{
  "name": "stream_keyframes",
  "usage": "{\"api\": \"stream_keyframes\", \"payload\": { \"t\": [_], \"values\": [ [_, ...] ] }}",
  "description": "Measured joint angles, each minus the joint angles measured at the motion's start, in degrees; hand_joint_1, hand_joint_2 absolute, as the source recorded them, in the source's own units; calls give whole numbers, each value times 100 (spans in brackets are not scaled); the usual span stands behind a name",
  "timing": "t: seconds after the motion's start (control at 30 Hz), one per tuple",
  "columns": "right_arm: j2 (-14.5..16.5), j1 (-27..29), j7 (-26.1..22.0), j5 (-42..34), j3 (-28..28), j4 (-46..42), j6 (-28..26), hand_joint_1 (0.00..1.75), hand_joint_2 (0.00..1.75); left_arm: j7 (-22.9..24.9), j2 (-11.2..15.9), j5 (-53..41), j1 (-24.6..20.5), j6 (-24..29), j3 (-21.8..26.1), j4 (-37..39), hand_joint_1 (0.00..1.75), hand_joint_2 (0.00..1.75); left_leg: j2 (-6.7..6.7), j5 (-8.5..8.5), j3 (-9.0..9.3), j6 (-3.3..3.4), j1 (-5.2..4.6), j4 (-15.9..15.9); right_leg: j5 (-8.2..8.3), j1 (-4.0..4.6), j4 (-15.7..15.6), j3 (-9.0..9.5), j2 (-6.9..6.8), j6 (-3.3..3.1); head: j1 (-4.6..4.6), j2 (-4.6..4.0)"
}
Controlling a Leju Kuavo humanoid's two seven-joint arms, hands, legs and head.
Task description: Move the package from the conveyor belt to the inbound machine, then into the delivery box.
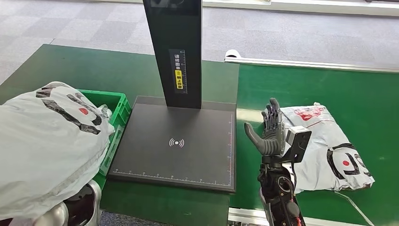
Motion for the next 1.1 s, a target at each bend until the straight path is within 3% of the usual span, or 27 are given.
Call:
{"api": "stream_keyframes", "payload": {
  "t": [0.13, 0.23, 0.33, 0.4, 0.67, 0.87, 0.97, 1.1],
  "values": [
    [0, 5, 2, -10, 35, 5, -22, 0, 175, 0, -2, -695, -46, 1, 100, -105, 175, 0, 1, 0, 0, 0, 0, 0, 0, 0, 0, 0, 1, 0, 0, 0],
    [-4, 89, -4, -49, 44, -13, -107, 0, 175, 0, -4, -2813, -326, 3, 483, -247, 175, 0, -2, 1, 7, 0, 0, 0, -2, 0, -1, 1, -3, 0, -1, -1],
    [-40, 321, -1, -84, 27, -194, -128, 0, 175, -1, -3, -5333, -567, 2, 768, 99, 175, 0, -3, 0, 9, 0, -1, 0, -4, -1, -2, 8, -5, 0, 2, -1],
    [-68, 444, 16, -67, 4, -328, -103, 0, 175, -1, 4, -6262, -601, 1, 899, 434, 175, 0, 18, -4, 8, -2, -2, -1, 3, -2, -1, 5, 14, -4, 1, 0],
    [-98, 589, 25, 33, -79, -456, 0, 0, 175, 4, -11, -6818, -624, 32, 1082, 1046, 175, 0, 35, -5, 12, -5, 0, -1, 8, 0, -1, -4, 38, -9, 1, -1],
    [-120, 599, 11, 29, -85, -455, 81, 0, 175, 65, -17, -6792, -746, 45, 1108, 742, 175, 0, 34, -6, 13, -5, 0, -1, 6, 0, -1, -6, 38, -8, 1, 0],
    [-136, 669, -42, 16, -91, -484, 26, 0, 175, 584, -18, -7356, -777, 39, 1093, 1069, 175, 0, 20, -6, 18, -5, -1, -1, -1, -1, -2, 2, 25, -2, 2, 1],
    [-151, 874, -51, 74, -150, -653, 32, 0, 175, 2360, 117, -7986, -802, 28, 685, 2372, 175, 0, 15, -5, 17, -4, -2, 0, 1, -2, -2, 8, 20, -1, 1, 0]
  ]
}}
